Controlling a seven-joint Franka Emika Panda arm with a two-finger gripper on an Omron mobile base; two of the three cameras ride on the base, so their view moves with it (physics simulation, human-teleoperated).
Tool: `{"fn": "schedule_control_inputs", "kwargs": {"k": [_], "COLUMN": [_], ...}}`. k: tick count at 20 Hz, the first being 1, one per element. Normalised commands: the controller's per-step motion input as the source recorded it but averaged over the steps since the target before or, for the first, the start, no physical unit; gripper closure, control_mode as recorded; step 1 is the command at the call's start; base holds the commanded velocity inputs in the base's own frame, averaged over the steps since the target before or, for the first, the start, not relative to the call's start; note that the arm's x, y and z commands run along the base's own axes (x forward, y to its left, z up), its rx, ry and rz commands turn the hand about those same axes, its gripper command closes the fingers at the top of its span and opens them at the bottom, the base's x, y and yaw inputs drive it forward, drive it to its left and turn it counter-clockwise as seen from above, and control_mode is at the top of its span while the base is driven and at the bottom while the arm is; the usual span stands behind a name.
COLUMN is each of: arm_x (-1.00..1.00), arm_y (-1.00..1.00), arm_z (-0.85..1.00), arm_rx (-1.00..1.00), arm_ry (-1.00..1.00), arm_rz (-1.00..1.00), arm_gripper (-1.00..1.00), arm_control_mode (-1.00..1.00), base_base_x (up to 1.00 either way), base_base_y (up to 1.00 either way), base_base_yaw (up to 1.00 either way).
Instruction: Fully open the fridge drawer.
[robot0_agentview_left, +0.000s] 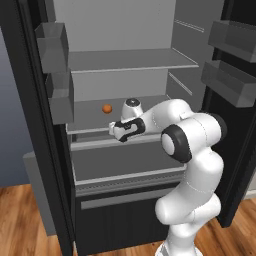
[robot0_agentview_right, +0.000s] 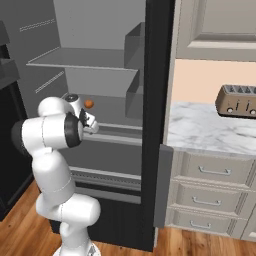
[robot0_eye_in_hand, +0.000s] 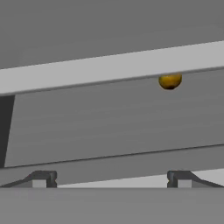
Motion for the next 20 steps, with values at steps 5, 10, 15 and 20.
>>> {"fn": "schedule_control_inputs", "kwargs": {"k": [5, 10, 15, 20], "arm_x": [0.0, -0.42, -0.93, -1.0], "arm_y": [0.0, -0.14, -0.34, -0.4], "arm_z": [-0.33, -0.51, -0.66, -0.67], "arm_rx": [0.0, -0.01, -0.03, -0.03], "arm_ry": [0.05, 0.14, 0.21, 0.21], "arm_rz": [-0.05, -0.09, -0.1, -0.08], "arm_gripper": [-1.0, -1.0, -1.0, -1.0], "arm_control_mode": [-1.0, -1.0, -1.0, -1.0], "base_base_x": [0.0, 0.0, 0.0, 0.0], "base_base_y": [0.0, 0.0, 0.0, 0.0], "base_base_yaw": [0.0, 0.0, 0.0, 0.0]}}
